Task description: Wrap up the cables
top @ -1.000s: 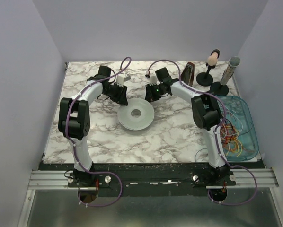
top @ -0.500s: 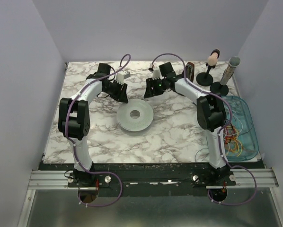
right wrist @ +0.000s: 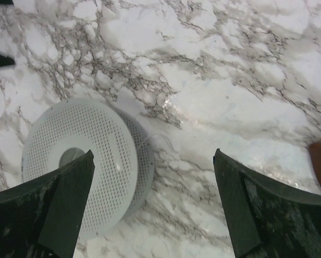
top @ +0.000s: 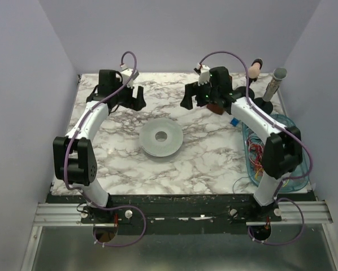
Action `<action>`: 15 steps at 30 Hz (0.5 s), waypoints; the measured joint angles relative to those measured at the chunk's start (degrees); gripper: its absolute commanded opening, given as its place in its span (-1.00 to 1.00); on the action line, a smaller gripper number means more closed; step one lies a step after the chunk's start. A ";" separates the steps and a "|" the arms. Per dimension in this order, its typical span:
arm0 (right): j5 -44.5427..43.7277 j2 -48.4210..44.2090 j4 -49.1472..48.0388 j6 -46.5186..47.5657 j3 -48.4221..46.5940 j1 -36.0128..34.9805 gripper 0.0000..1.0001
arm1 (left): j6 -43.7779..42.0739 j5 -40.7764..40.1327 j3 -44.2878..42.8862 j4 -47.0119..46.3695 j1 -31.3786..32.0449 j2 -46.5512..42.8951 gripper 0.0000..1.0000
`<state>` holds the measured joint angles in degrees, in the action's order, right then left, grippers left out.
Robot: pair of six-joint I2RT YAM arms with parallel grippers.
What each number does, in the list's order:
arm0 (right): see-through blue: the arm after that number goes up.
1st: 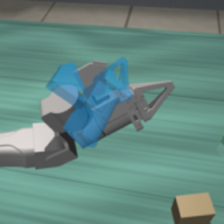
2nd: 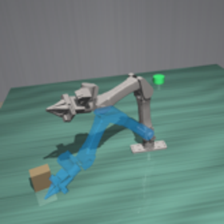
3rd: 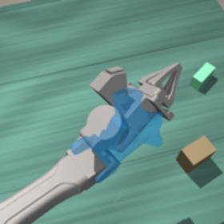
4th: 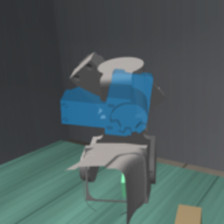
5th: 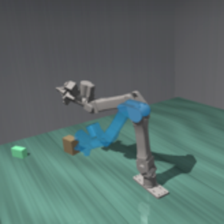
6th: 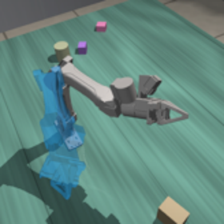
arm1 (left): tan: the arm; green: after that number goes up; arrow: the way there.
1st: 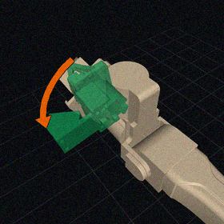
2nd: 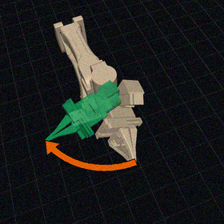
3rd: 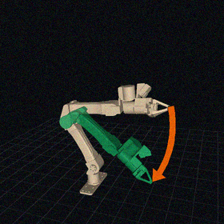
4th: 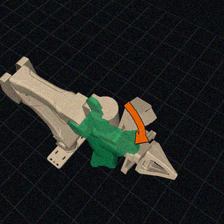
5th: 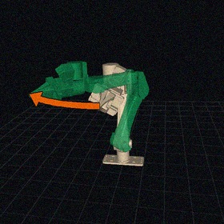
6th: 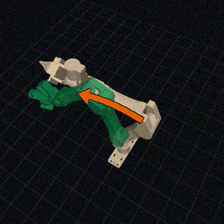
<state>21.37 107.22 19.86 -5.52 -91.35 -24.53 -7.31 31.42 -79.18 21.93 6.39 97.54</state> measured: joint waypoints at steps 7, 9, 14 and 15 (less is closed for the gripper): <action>-6.54 -20.11 -11.34 1.33 21.55 1.07 1.00 | 4.59 -13.18 6.99 -8.85 -2.36 -6.12 0.97; -7.72 -25.09 -14.84 1.16 28.37 2.91 1.00 | 6.12 -15.58 9.92 -10.45 -3.45 -7.45 0.98; -9.99 -32.06 -21.33 0.11 41.77 11.47 1.00 | 10.03 -22.49 21.68 -15.67 -8.61 -12.46 0.97; -10.69 -33.20 -22.58 0.02 44.28 13.03 1.00 | 10.51 -24.02 22.80 -16.26 -9.09 -12.87 0.97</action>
<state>10.68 74.02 -2.72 -5.50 -47.07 -11.51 3.20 7.40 -56.38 5.67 -2.70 84.66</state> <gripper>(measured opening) 0.998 0.988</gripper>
